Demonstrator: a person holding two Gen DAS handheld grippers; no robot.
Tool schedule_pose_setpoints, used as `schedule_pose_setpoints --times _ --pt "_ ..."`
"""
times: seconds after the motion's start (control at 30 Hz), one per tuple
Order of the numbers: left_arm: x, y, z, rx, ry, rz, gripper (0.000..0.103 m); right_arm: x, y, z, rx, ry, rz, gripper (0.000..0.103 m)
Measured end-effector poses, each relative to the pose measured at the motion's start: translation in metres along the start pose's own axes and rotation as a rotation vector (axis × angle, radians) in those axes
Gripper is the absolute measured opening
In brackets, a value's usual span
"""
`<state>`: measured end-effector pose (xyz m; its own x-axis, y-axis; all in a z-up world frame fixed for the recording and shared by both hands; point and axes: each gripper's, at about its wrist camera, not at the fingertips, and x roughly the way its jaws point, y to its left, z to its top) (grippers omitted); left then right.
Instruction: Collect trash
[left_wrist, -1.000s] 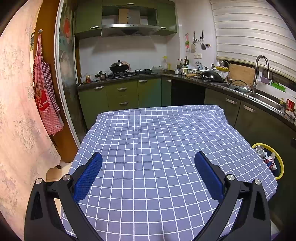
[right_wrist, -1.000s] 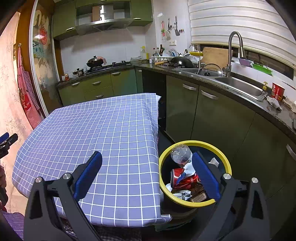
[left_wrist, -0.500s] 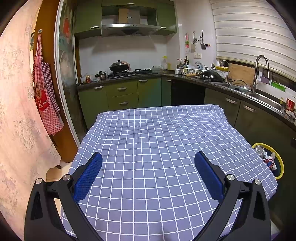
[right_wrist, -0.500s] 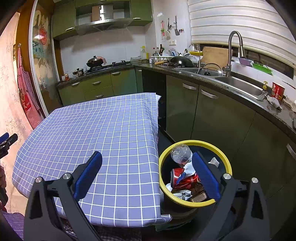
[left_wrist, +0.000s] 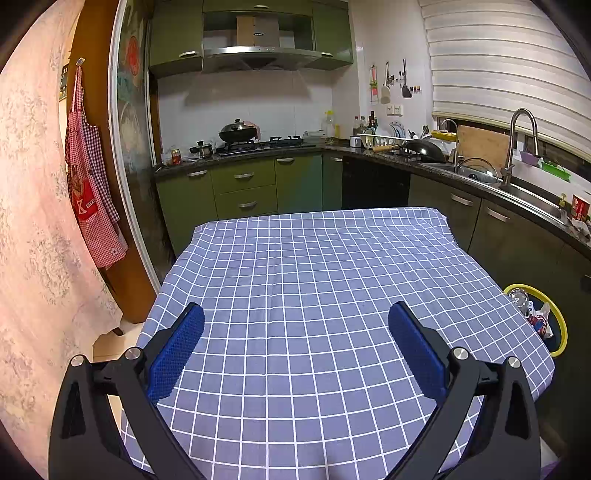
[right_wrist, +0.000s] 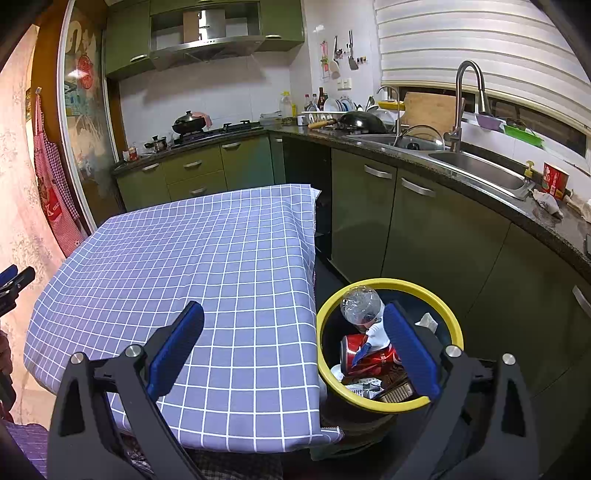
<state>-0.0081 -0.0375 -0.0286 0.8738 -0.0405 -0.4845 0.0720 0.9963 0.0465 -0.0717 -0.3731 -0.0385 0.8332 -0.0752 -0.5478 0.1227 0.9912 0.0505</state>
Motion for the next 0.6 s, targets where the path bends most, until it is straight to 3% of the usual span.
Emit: schedule_pose_setpoints --times 0.6 --pt "0.0003 -0.0026 -0.0016 0.001 0.004 -0.014 0.098 0.0030 0.0017 -0.0037 0.003 0.002 0.004 0.093"
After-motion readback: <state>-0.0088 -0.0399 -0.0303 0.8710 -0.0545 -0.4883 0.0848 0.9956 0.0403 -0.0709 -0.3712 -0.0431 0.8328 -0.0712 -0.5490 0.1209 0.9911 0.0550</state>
